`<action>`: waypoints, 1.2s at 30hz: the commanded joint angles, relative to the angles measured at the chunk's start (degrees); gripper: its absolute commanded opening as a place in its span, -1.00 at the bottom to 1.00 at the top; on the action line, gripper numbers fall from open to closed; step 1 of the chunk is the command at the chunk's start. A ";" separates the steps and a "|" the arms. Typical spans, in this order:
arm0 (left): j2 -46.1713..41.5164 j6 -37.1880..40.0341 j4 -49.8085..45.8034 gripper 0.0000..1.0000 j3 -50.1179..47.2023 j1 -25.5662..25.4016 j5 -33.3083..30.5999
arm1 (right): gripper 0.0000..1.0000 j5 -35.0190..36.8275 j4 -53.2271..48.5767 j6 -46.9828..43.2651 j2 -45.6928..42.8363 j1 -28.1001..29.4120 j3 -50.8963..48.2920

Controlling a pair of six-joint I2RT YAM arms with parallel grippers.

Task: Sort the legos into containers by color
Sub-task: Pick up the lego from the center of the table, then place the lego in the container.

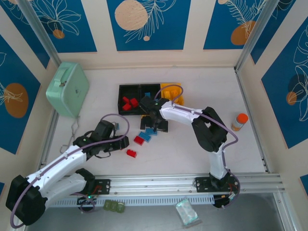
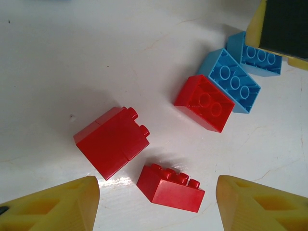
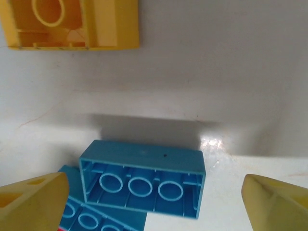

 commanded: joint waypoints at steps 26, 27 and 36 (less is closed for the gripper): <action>2.43 -2.90 4.82 0.28 -0.95 0.65 3.72 | 0.11 0.60 -4.25 -7.29 -4.63 -5.20 8.90; 2.33 -2.92 4.74 0.29 -0.90 0.66 3.65 | 0.11 0.92 -4.83 -7.96 -3.73 -5.83 10.74; 2.32 -3.37 4.10 0.28 -0.95 0.65 3.44 | 0.13 -1.77 -8.52 -9.63 7.09 -10.96 28.59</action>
